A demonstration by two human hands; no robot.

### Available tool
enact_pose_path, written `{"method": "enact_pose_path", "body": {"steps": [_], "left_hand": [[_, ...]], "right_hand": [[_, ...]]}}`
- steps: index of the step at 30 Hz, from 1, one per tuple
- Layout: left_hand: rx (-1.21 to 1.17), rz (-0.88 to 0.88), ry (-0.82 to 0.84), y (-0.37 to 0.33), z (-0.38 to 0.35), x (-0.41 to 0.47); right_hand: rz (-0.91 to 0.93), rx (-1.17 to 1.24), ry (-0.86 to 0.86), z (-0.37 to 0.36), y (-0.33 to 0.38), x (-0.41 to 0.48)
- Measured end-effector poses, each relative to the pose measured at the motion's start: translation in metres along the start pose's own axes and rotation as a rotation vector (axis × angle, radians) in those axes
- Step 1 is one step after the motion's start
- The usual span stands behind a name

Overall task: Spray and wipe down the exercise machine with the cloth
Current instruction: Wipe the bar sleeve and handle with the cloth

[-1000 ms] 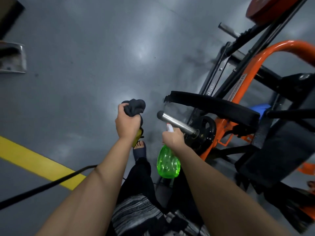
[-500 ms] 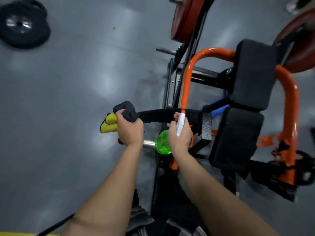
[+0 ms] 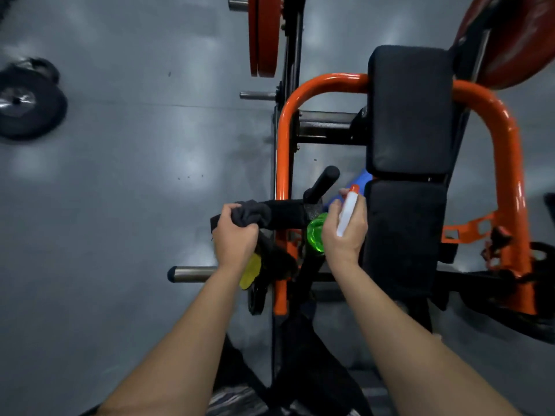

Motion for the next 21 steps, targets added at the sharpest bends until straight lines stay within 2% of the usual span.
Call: {"method": "enact_pose_path", "body": {"steps": [2, 4, 8, 11, 13, 17, 21], "left_hand": [[0.018, 0.012, -0.011, 0.005, -0.009, -0.001], [0.044, 0.033, -0.021, 0.006, -0.018, -0.004], [0.054, 0.055, -0.050, 0.008, -0.019, -0.006], [0.064, 0.044, -0.032, 0.005, -0.019, -0.004], [0.079, 0.018, -0.021, 0.003, -0.014, -0.002], [0.090, -0.004, 0.010, 0.009, 0.002, -0.001], [0.080, -0.032, 0.046, 0.020, 0.026, -0.001]], "right_hand": [[-0.058, 0.096, -0.044, 0.009, -0.017, 0.004], [-0.083, 0.121, -0.016, 0.009, -0.029, 0.006], [-0.122, 0.027, 0.189, -0.019, -0.045, -0.009], [-0.270, 0.063, 0.262, -0.028, -0.069, -0.023], [-0.304, 0.065, 0.287, -0.034, -0.075, -0.030], [-0.333, 0.093, 0.255, -0.035, -0.073, -0.037], [-0.335, 0.001, 0.182, -0.031, -0.068, -0.043]]}}
Point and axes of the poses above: each hand's wrist, its own x-axis towards the middle knuckle, its own z-axis out of the back of the hand, y = z × x, the point moved 10 cm from there along x, towards the middle knuckle, and after that the axes turned 8 degrees about y, right-handed, at the moved point
